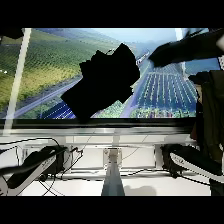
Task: Fold the clothes and pants, and hang the long-sleeved shirts on hangers.
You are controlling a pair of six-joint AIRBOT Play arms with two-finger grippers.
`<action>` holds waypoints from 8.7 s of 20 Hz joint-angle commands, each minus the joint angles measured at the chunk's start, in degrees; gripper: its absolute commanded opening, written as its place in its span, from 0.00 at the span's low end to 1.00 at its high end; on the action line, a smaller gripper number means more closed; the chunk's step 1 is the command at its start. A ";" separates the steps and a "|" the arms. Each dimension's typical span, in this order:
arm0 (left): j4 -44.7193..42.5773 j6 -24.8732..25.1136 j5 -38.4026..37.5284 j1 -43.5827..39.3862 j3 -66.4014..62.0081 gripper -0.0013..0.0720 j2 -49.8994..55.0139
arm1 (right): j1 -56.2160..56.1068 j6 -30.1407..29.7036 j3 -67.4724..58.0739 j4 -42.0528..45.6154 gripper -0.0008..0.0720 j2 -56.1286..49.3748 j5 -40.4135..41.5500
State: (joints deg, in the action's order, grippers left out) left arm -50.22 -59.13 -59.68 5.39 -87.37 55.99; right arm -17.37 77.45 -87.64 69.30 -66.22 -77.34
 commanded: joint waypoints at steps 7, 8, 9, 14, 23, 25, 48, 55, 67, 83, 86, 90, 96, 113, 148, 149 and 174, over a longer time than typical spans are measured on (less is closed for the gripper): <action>0.11 0.00 -0.07 0.00 -0.02 0.03 -0.02 | -23.34 -15.32 23.02 2.14 0.03 -10.40 25.97; 0.11 0.00 -0.07 0.00 -0.02 0.03 -0.02 | -25.31 -17.46 22.99 2.14 0.03 -12.55 26.27; 0.11 0.00 -0.07 0.00 -0.02 0.03 -0.02 | -27.47 -20.52 22.99 2.25 0.07 -14.62 27.61; 0.11 0.00 -0.15 0.02 -0.02 0.03 -0.02 | -35.34 -36.76 22.99 3.15 0.49 -19.89 43.80; 0.13 0.00 -0.15 0.00 -0.02 0.03 -0.02 | -37.83 -38.14 22.88 2.47 0.49 -22.91 48.02; 0.13 -0.04 -0.22 0.00 -0.02 0.03 -0.02 | -39.36 -38.12 22.88 2.47 0.49 -22.91 46.53; 0.98 -0.02 -1.01 0.00 -0.02 0.03 -0.02 | -36.54 -40.85 15.67 1.36 0.38 -31.89 45.97; 0.96 0.00 -1.01 0.00 -0.02 0.03 0.00 | -36.26 -41.00 13.53 4.44 0.03 -32.81 46.97; -13.44 -9.51 -12.85 4.59 7.85 0.03 6.49 | -6.10 -10.03 -3.91 10.16 0.03 -15.43 42.40; 14.56 -5.11 -0.28 9.94 67.52 0.70 6.64 | 3.76 -6.97 -3.43 9.25 0.03 -13.55 24.35; 16.11 -3.82 1.49 9.14 69.20 0.70 6.67 | 3.76 -6.97 -3.43 8.70 0.03 -13.55 24.52; 17.79 -3.85 7.15 1.62 69.24 0.70 9.57 | 3.76 -6.97 -3.43 8.68 0.03 -13.55 24.46; 26.93 -1.95 13.20 -2.38 68.41 0.19 15.54 | 3.76 -6.97 -3.43 8.68 0.03 -13.55 24.46; 24.74 -10.78 18.73 23.23 -0.02 0.02 16.20 | 25.68 13.38 -17.77 15.28 0.03 -10.56 36.94; -47.78 -3.43 -22.27 44.00 20.41 0.03 29.68 | 33.51 8.39 52.04 16.41 0.03 25.20 -4.07; -48.65 -3.41 -21.88 44.00 20.41 0.03 30.71 | 33.51 8.44 52.06 16.33 0.03 25.20 -4.09; -16.28 -17.16 -3.85 19.08 -9.29 0.97 19.91 | 1.29 8.37 19.37 14.82 0.96 -17.11 36.85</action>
State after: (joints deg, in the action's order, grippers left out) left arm -74.61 -76.12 -68.49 28.88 -95.90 77.25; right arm -8.36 85.82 -60.84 82.43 -72.53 -42.72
